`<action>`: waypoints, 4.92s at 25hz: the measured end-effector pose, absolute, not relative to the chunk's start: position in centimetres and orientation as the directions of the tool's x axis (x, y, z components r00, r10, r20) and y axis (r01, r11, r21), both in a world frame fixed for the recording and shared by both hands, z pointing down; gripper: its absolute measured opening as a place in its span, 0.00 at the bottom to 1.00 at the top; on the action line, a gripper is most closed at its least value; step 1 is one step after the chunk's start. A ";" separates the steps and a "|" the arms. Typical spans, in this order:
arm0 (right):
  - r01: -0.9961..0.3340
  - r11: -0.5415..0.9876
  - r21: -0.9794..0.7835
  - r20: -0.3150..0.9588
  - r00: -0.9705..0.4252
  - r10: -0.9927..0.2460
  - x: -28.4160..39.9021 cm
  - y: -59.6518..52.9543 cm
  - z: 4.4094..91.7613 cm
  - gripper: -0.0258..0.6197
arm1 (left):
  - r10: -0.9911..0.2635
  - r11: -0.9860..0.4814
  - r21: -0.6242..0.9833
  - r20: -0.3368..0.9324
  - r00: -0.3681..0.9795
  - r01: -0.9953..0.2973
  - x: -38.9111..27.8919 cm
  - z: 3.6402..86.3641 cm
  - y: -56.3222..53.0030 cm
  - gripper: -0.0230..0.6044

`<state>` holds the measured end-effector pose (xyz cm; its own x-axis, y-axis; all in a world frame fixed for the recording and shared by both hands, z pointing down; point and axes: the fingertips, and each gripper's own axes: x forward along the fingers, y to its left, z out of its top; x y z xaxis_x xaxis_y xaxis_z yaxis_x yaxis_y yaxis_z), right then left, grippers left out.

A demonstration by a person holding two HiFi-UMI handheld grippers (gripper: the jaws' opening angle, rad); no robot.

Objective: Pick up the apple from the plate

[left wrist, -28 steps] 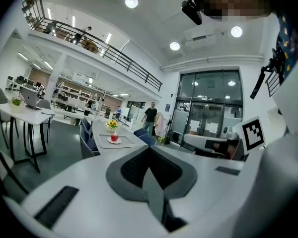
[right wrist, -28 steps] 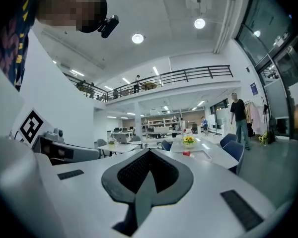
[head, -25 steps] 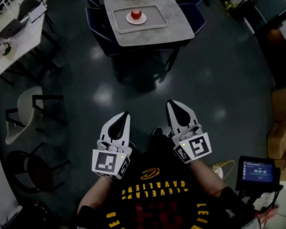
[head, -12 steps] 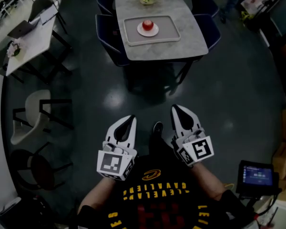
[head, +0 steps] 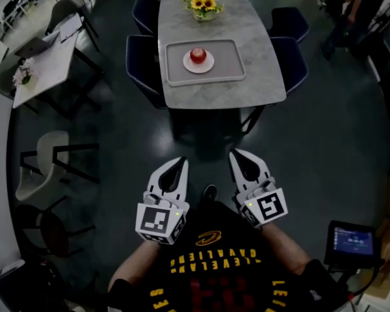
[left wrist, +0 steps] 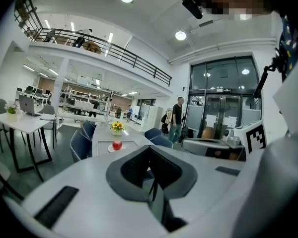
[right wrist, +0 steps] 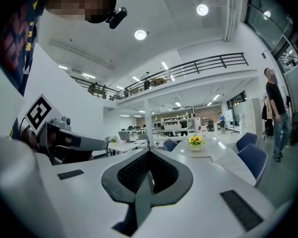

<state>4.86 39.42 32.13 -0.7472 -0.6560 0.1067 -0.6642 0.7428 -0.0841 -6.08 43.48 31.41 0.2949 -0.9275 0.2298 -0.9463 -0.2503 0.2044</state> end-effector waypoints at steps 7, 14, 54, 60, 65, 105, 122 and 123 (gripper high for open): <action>-0.637 0.754 -0.164 0.109 -0.771 -0.627 6.9 34.0 33.4 0.04 | -0.922 -0.240 0.204 0.258 0.288 -0.949 -3.5 32.5 38.3 0.04; -0.641 0.743 -0.191 0.129 -0.767 -0.628 6.2 33.2 33.8 0.04 | -0.918 -0.248 0.226 0.257 0.303 -0.942 -4.4 32.9 37.3 0.04; -0.747 0.522 -0.411 0.342 -0.657 -0.671 0.7 -1.0 41.8 0.15 | -0.821 -0.137 0.564 0.396 0.412 -0.814 -18.7 43.1 5.0 0.17; -0.702 0.566 -0.433 0.394 -0.712 -0.581 -0.2 -4.5 45.7 0.18 | -0.763 -0.063 0.633 0.468 0.446 -0.772 -19.5 47.7 1.8 0.21; -0.657 0.564 -0.500 0.459 -0.753 -0.471 -1.6 -6.5 49.1 0.18 | -0.678 -0.001 0.684 0.536 0.503 -0.730 -19.4 51.9 -0.5 0.21; -0.656 0.242 -0.715 0.648 -0.752 -0.122 -5.6 -7.3 62.5 0.18 | -0.548 0.288 0.719 0.665 0.508 -0.632 -18.3 62.4 -3.1 0.21; -0.649 0.203 -0.733 0.635 -0.760 -0.135 -5.7 -7.7 62.2 0.10 | -0.549 0.359 0.716 0.681 0.485 -0.598 -18.8 62.8 -2.8 0.11; -0.648 0.201 -0.735 0.634 -0.761 -0.134 -5.7 -7.7 62.2 0.10 | -0.547 0.360 0.715 0.682 0.485 -0.599 -18.8 62.8 -2.8 0.11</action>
